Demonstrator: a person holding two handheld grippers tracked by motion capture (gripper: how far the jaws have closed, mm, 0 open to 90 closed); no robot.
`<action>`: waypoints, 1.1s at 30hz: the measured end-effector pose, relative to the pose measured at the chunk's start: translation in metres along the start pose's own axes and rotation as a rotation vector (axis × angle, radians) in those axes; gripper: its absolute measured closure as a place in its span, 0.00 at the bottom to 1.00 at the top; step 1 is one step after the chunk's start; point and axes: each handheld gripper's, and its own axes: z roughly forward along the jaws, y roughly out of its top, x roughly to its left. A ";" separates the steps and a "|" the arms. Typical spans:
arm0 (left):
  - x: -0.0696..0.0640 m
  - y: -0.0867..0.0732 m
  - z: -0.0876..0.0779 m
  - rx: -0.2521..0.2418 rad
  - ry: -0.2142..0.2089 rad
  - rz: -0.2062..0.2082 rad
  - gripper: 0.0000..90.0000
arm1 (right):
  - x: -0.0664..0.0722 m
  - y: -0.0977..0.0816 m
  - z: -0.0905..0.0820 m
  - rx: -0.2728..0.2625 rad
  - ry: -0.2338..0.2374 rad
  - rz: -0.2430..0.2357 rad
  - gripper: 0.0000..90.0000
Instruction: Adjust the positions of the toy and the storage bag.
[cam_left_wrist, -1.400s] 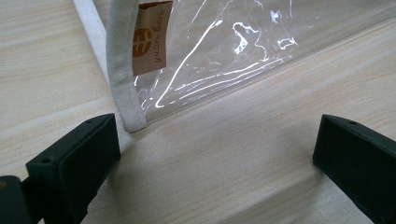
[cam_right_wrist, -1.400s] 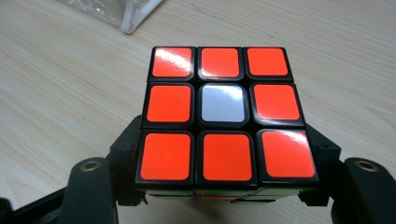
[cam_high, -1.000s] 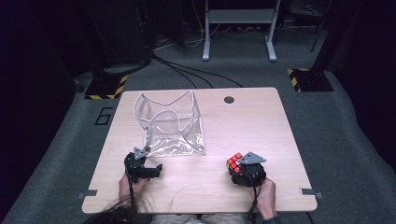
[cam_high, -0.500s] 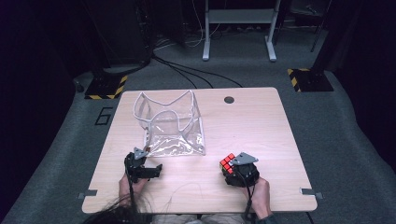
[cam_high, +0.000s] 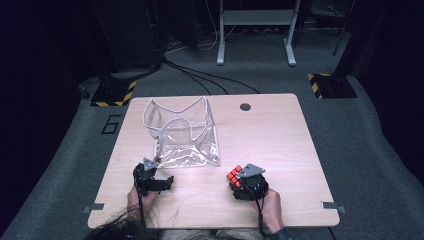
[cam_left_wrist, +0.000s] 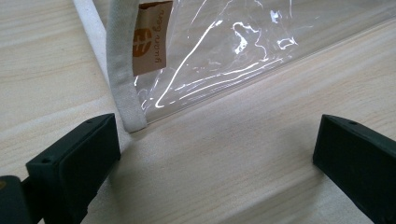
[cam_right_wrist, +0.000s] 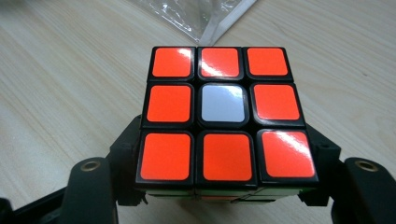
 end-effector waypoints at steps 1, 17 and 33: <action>0.000 0.000 0.000 0.000 0.000 0.000 0.01 | 0.001 0.001 0.001 0.000 0.002 -0.004 0.37; 0.000 0.000 0.000 0.000 0.000 0.001 0.01 | 0.012 0.006 0.013 0.001 0.061 -0.026 0.37; 0.000 0.000 0.000 0.000 -0.005 0.002 0.01 | 0.022 0.012 0.029 0.003 0.112 -0.047 0.37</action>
